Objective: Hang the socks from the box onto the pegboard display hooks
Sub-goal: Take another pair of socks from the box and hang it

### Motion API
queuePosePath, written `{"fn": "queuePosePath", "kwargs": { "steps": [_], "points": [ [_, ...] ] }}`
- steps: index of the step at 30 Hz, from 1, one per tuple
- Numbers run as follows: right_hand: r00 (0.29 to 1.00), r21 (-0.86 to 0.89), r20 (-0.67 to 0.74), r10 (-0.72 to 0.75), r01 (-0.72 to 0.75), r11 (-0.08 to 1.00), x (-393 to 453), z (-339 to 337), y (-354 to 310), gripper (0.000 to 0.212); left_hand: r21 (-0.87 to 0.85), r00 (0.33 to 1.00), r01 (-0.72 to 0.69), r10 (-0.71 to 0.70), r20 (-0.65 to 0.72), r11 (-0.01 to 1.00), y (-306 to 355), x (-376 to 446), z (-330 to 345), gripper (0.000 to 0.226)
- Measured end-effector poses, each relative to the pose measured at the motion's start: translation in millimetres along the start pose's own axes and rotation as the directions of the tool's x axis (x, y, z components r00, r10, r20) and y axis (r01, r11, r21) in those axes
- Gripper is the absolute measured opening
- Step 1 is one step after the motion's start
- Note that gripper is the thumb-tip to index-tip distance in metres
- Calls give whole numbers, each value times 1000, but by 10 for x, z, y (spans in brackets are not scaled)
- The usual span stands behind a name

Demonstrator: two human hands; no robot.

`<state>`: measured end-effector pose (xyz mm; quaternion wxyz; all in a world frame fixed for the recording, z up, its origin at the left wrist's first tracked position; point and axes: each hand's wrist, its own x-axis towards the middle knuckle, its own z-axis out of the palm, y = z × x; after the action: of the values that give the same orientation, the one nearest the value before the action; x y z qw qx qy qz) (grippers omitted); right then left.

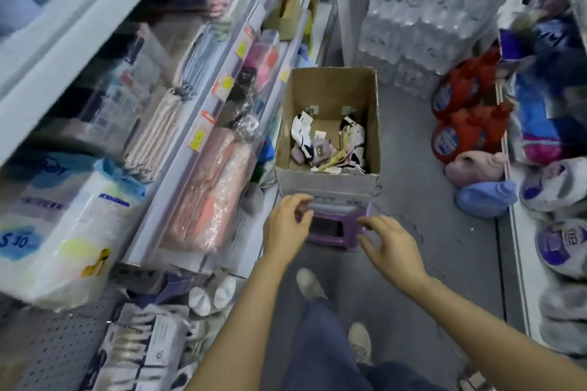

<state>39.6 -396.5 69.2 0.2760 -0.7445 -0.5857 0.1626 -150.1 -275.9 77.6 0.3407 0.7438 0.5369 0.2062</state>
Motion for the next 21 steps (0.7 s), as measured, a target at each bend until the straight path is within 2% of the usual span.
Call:
{"fn": "queuePosePath", "kwargs": {
  "steps": [4,6,12,14,17,21],
  "points": [
    [999,8,-40,33,-33,999,621,16,80,27,-12,999,4,-5,-54,1000,48,882,-58,24],
    [999,5,-36,34,-34,999,918,30,91,29,-1,999,10,-10,-33,1000,34,1332,-27,25],
    [999,-25,-31,35,-36,999,1783,100,123,32,143,973,47,-78,218,989,-8,2460,376,23],
    [998,-37,-32,45,-46,998,2002,154,174,34,160,935,48,-101,341,986,-28,2723,633,19],
    [994,-48,-9,111,-111,993,2222,255,274,40,328,861,31,-192,472,944,-110,2997,1100,15],
    [980,-93,61,188,-182,979,2459,426,417,37,364,835,102,-279,474,926,-181,3243,1667,23]
  ]
}}
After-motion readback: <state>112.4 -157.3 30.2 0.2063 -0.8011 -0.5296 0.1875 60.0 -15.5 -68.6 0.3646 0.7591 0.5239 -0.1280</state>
